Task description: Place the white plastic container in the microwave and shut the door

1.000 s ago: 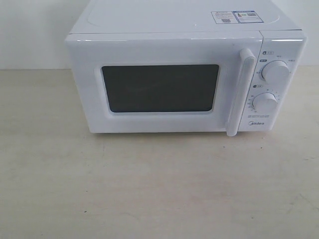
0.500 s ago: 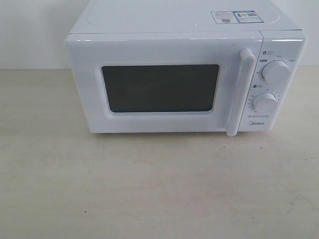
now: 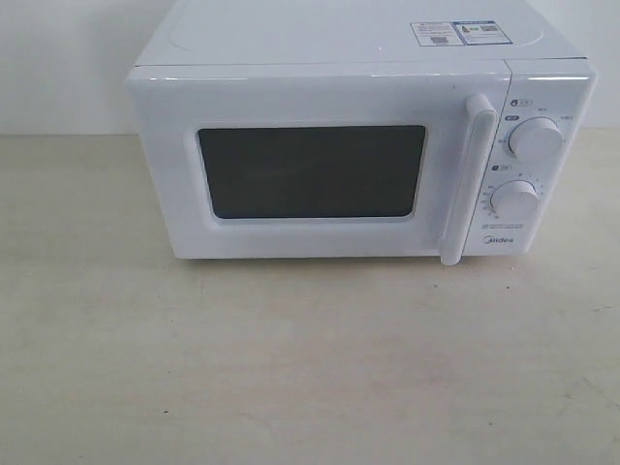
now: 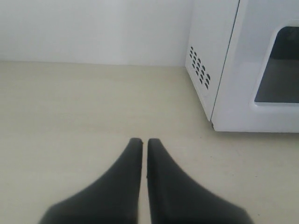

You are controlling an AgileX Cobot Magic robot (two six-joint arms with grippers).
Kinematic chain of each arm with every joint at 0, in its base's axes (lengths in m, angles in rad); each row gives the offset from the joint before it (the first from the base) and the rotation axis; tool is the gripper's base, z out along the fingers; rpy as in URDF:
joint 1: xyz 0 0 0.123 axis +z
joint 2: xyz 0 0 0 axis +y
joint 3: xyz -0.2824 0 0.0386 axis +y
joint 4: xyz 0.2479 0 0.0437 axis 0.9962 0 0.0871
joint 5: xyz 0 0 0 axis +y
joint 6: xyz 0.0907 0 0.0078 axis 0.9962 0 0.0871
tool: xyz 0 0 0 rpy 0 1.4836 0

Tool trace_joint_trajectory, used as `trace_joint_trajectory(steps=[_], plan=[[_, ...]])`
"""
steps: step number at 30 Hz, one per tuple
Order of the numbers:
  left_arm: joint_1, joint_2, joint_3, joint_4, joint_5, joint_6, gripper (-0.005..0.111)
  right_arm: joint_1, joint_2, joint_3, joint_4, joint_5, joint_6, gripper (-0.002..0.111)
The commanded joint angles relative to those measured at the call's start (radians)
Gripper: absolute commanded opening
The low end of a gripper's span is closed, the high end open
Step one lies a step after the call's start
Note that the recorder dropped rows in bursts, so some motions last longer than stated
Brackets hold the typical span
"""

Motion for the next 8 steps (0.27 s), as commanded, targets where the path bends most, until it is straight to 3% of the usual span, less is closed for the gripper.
trace_joint_trajectory(steps=[1,8], plan=[[0.003,-0.003,0.003,0.001,-0.004,-0.009,0.004,0.001,-0.005,0.000,-0.005,-0.005,-0.001,0.000],[0.003,-0.003,0.003,0.001,-0.004,-0.009,0.004,0.001,-0.005,0.000,-0.005,0.000,-0.001,0.000]])
